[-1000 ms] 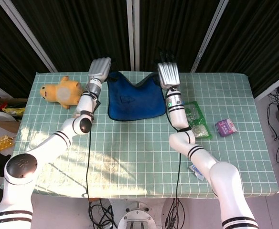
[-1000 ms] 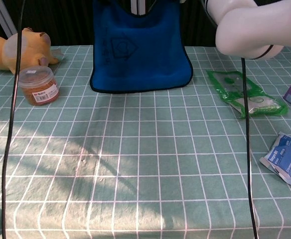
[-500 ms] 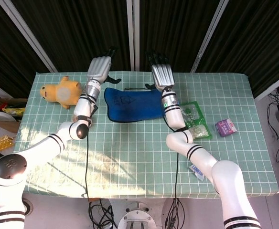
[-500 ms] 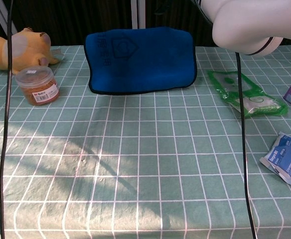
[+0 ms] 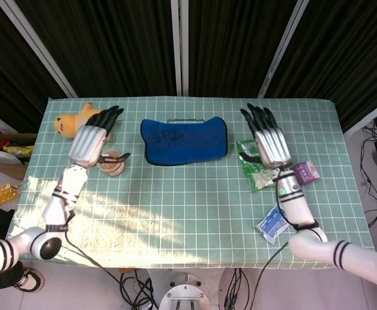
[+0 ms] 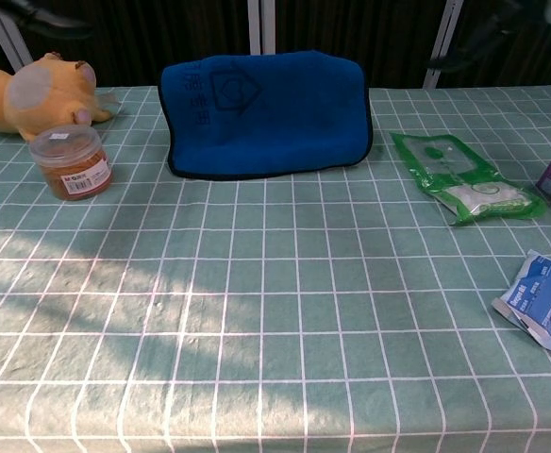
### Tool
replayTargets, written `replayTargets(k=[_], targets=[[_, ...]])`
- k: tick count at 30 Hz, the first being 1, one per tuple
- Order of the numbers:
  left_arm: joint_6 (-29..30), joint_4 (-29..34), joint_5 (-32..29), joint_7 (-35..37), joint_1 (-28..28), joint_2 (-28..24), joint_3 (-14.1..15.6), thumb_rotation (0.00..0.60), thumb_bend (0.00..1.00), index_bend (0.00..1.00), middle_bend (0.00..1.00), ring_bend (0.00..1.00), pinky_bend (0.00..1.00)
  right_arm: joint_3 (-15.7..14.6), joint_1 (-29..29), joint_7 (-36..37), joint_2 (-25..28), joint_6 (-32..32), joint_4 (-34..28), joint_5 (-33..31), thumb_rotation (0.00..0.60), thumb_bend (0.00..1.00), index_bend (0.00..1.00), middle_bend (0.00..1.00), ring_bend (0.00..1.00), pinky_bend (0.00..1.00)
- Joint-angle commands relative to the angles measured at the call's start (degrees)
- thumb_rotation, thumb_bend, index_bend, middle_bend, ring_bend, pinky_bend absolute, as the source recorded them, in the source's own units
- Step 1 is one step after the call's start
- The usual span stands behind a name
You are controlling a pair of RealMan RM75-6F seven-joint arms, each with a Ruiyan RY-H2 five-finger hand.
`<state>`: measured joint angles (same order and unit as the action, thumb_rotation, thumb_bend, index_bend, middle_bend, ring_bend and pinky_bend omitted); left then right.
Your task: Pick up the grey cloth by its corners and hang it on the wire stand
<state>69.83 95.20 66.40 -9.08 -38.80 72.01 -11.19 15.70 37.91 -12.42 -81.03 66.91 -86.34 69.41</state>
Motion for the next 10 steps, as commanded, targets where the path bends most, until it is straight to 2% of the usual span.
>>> replayTargets(k=[1, 3, 6, 10], targets=[[13.54, 3.25, 9.81, -0.17, 13.1, -4.36, 9.95, 0.404, 0.14, 0.01, 0.06, 0.08, 0.16, -12.5, -13.27, -0.51, 11.29, 8.41, -9.31, 6.15, 0.6, 0.1, 0.0, 0.0, 0.0, 0.0], [17.89, 1.44, 11.69, 0.35, 17.1, -3.55, 11.92, 0.388, 0.14, 0.01, 0.06, 0.08, 0.16, -15.65, -16.68, 0.14, 11.98, 10.73, -8.78, 8.19, 0.6, 0.1, 0.0, 0.0, 0.0, 0.0], [22.3, -2.14, 13.46, 1.81, 21.79, -1.64, 13.9, 0.38, 0.14, 0.03, 0.07, 0.08, 0.16, -18.8, -20.92, 0.87, 11.25, 13.8, -6.99, 10.07, 0.6, 0.1, 0.0, 0.0, 0.0, 0.0], [23.51, -6.13, 14.54, 4.46, 25.48, -0.26, 15.69, 0.376, 0.14, 0.03, 0.07, 0.08, 0.16, -20.49, -24.72, 2.34, 8.8, 17.67, -3.71, 12.95, 0.6, 0.1, 0.0, 0.0, 0.0, 0.0]])
